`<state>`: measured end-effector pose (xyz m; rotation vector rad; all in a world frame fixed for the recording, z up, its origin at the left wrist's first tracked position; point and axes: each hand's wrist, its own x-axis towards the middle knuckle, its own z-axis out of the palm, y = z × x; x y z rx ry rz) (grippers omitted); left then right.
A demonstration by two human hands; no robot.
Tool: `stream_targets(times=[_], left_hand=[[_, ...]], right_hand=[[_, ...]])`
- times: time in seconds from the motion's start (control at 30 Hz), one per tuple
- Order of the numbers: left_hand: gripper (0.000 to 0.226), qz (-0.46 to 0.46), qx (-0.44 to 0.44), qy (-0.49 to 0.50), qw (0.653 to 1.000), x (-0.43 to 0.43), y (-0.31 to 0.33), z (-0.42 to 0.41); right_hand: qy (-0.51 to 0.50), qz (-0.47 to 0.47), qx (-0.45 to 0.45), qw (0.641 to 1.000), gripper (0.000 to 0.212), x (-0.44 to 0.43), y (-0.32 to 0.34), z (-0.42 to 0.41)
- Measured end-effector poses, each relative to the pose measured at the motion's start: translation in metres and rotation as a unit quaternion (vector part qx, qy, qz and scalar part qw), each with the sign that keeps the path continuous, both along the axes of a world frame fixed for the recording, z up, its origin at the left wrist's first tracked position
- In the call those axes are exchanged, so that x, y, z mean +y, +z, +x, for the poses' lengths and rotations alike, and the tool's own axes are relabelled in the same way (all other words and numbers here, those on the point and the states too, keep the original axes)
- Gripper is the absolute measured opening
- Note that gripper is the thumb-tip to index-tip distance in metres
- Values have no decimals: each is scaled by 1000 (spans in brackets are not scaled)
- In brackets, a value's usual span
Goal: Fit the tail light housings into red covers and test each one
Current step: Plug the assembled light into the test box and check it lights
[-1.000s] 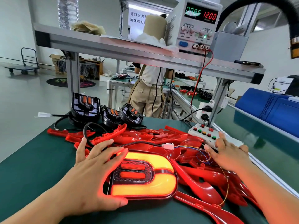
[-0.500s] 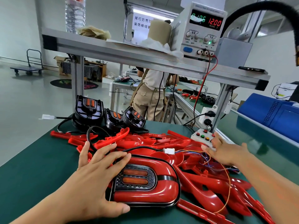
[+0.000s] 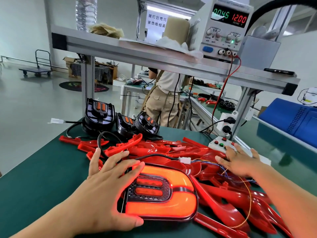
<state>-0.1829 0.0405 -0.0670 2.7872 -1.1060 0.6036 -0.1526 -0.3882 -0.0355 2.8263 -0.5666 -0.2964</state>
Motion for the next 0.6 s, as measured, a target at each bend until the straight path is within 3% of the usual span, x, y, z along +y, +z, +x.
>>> stream_targets(times=[0.6], left_hand=[[110, 1, 3, -3, 1000, 0, 3, -3]], right_hand=[[12, -4, 2, 1000, 84, -3, 0, 3]])
